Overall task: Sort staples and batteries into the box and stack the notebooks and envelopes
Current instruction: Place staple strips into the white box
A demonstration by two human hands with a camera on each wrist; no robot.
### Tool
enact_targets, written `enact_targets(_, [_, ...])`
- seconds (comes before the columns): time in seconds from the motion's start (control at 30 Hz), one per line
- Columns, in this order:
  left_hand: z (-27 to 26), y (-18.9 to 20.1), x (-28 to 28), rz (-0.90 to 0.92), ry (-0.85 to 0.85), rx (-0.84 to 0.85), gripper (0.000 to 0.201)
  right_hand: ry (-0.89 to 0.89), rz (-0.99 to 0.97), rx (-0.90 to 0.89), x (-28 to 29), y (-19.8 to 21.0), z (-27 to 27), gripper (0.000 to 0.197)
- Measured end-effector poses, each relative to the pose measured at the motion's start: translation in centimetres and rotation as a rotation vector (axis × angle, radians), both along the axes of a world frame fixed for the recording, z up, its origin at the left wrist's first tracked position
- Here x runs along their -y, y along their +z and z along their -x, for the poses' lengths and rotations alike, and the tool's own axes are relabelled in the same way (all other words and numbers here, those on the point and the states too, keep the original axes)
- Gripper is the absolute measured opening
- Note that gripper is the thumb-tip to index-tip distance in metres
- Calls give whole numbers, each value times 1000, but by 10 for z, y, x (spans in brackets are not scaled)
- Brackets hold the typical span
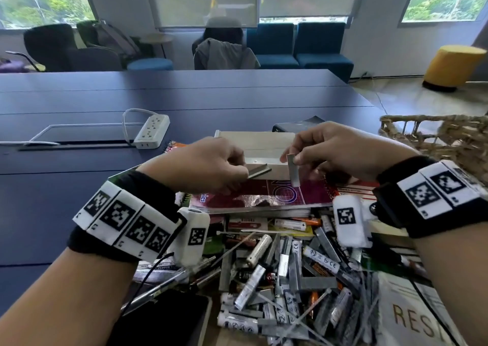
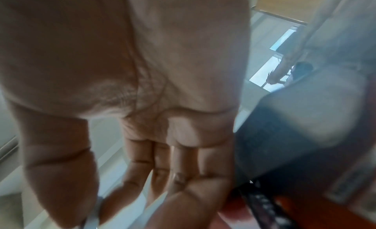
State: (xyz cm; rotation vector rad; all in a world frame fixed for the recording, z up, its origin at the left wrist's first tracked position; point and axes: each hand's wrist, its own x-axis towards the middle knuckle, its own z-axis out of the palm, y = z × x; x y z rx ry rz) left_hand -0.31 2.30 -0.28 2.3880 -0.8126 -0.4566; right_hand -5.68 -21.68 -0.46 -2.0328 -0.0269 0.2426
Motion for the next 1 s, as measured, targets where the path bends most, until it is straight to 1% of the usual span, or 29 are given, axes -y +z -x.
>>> enact_targets(0.13, [-1, 0, 0, 16, 12, -1, 13, 14, 44, 16, 5, 4, -11, 13])
enact_targets(0.2, [-1, 0, 0, 12, 8, 15, 13, -11, 4, 71, 10, 11, -14, 11])
enact_targets(0.27, [-2, 0, 1, 21, -4, 16, 12, -40, -90, 147, 13, 19, -17, 10])
enact_targets(0.37, [-2, -1, 2, 73, -33, -73, 11, -91, -241, 259, 14, 27, -19, 13])
enact_targets(0.47, [-1, -1, 5, 127, -38, -183, 11, -116, -301, 288, 9, 22, -24, 16])
enact_targets(0.57, [0, 0, 5, 145, -37, -216, 11, -138, -292, 278, 2, 15, -31, 17])
enact_targets(0.63, [1, -1, 6, 146, -30, -229, 11, -120, -247, 283, -2, 11, -33, 16])
enact_targets(0.7, [1, -1, 6, 141, -34, -223, 12, -96, -147, 290, -2, 9, -34, 12])
enact_targets(0.77, [0, -1, 6, 133, -44, -217, 13, -97, -1, 308, 3, 10, -34, 9])
enact_targets(0.87, [0, -1, 5, 124, -47, -207, 13, -125, 199, 392, 12, 18, -33, 8])
enact_targets(0.9, [0, -1, 5, 118, -46, -209, 12, -144, 208, 432, 13, 21, -32, 8])
enact_targets(0.93, [0, 0, 5, 109, -47, -211, 12, -160, 173, 472, 12, 24, -30, 8])
enact_targets(1.0, [-1, 0, 4, 89, -55, -195, 12, -176, 6, 547, 3, 28, -25, 8])
